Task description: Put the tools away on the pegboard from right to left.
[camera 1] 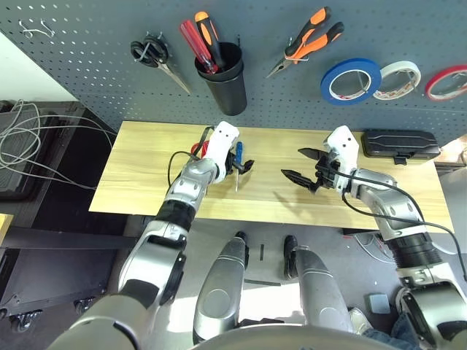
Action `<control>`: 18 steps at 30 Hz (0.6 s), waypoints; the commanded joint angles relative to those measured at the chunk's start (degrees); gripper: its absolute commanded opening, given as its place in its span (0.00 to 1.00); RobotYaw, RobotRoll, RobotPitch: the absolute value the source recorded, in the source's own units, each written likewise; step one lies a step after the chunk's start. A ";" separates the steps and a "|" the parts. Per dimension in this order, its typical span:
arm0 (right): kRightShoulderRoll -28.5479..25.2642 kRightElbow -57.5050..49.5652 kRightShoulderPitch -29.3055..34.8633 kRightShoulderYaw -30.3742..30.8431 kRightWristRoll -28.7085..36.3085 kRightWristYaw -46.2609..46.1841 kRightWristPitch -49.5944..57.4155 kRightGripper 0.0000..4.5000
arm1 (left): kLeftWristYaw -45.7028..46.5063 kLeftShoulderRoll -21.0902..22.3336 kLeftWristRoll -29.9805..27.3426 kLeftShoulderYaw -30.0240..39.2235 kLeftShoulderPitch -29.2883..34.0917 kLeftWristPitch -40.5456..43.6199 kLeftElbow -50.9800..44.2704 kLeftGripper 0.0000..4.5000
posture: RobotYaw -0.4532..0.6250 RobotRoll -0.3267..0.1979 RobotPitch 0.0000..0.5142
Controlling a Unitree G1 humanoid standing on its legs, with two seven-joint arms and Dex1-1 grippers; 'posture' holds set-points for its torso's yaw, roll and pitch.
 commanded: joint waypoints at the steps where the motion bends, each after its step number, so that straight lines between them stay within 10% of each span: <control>1: 0.67 -1.03 0.78 0.09 -0.17 -0.47 -0.72 1.00 | 1.09 -1.02 0.42 0.48 -0.08 0.11 5.70 1.00 | 0.53 0.62 0.69; 18: 2.97 -4.37 -1.03 -0.41 0.36 -2.22 0.45 1.00 | 8.96 -4.28 1.93 2.83 -6.03 -5.18 22.44 1.00 | 0.49 0.62 0.71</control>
